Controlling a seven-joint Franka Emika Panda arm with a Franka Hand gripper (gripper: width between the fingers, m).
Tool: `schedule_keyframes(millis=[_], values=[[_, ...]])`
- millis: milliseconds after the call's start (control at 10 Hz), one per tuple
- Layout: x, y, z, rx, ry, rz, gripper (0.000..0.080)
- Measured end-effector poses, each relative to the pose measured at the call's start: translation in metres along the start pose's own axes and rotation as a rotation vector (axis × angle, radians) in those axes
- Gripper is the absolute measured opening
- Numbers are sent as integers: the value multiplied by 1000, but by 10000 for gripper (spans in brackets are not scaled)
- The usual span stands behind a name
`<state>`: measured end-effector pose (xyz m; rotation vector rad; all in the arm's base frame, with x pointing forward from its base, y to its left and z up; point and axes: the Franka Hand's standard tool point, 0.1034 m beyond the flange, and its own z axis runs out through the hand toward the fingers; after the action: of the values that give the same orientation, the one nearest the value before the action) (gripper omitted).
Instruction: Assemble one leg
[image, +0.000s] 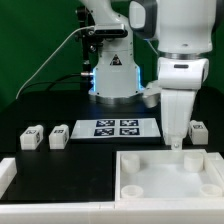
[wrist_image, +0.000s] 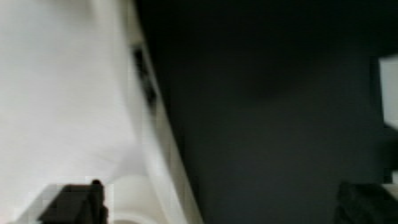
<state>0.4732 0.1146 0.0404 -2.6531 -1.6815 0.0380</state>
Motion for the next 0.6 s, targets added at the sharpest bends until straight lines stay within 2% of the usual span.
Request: schedule_keyframes(millis=[300,600], values=[[23,-18,-6,5,12,407,649],[29,-22,-7,37,25,719,649]])
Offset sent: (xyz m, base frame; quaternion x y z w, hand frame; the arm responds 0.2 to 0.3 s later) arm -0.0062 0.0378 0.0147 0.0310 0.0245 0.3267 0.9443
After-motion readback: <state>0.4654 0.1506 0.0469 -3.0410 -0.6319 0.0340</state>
